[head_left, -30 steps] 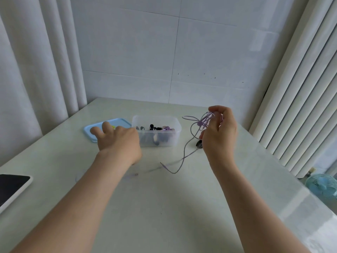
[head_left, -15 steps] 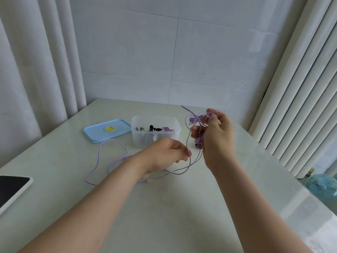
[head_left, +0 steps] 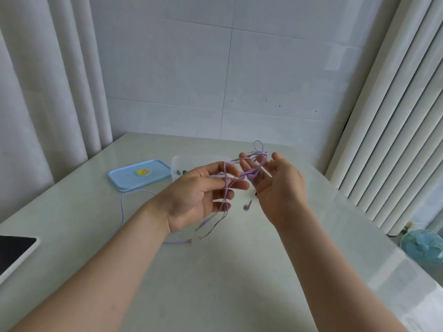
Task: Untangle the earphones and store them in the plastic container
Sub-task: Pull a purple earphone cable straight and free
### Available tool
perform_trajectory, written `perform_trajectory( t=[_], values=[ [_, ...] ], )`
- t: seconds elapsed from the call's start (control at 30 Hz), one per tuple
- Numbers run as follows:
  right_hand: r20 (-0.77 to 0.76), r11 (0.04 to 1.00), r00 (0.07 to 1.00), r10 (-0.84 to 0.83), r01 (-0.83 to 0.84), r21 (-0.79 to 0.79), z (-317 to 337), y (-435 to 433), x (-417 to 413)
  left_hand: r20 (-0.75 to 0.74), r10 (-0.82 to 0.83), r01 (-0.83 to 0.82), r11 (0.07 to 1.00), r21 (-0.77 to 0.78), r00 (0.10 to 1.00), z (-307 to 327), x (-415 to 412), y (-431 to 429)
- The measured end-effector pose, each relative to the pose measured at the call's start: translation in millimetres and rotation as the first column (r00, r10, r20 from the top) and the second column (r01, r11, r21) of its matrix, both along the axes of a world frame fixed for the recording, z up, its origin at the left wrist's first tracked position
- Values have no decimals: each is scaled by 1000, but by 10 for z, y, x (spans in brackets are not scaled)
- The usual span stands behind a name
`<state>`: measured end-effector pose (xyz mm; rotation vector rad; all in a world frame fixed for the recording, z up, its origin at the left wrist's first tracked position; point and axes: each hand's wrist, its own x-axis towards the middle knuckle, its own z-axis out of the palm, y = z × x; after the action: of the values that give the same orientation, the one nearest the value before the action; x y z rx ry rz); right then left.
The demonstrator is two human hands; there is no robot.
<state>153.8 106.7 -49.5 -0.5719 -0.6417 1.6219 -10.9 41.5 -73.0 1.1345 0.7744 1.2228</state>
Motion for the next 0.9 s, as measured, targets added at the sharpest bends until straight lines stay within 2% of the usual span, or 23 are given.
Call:
perform_trajectory(
  t=[0.03, 0.1, 0.17, 0.2, 0.27, 0.33, 0.43, 0.57, 0.67, 0.73, 0.8, 0.83, 0.9],
  values=[
    [18, 1000, 1000, 19, -19, 6, 19, -4, 14, 42, 1, -1, 1000, 1, 999, 13, -14, 9],
    [175, 998, 984, 13, -23, 51, 28, -25, 25, 63, 29, -30, 999, 15, 998, 27, -52, 18],
    [334, 990, 943, -7, -40, 132, 28, -55, 17, -93, 189, -186, 982, 43, 977, 37, -86, 32],
    [361, 985, 932, 1, -63, 159, 18, -58, 13, -220, 314, -304, 949, 80, 924, 28, -117, 53],
    [362, 979, 932, 26, -97, 182, -22, -46, 15, -437, 537, -482, 843, 239, 722, 9, -167, 75],
    [384, 978, 923, 6, -85, 189, -59, -37, 4, -528, 650, -515, 758, 399, 547, -33, -223, 98],
    [470, 979, 880, -68, -33, 203, -85, -44, -13, -551, 713, -537, 695, 478, 433, -43, -277, 80],
    [601, 976, 780, -174, 55, 210, -57, -54, -12, -564, 739, -538, 664, 519, 369, -14, -321, 66],
    [603, 958, 747, -280, 171, 232, -44, -48, -13, -534, 795, -585, 587, 560, 286, -21, -346, 88],
    [575, 952, 760, -304, 221, 211, -28, -33, 0, -527, 795, -595, 588, 549, 300, -37, -368, 93],
    [627, 951, 715, -309, 240, 195, -37, 11, 39, -517, 757, -612, 641, 463, 400, -41, -378, 87],
    [684, 949, 658, -315, 236, 209, -55, 34, 59, -497, 727, -619, 677, 399, 474, -33, -372, 82],
    [810, 942, 481, -335, 189, 277, -121, 88, 85, -472, 652, -604, 749, 273, 594, -13, -336, 69]
  ],
)
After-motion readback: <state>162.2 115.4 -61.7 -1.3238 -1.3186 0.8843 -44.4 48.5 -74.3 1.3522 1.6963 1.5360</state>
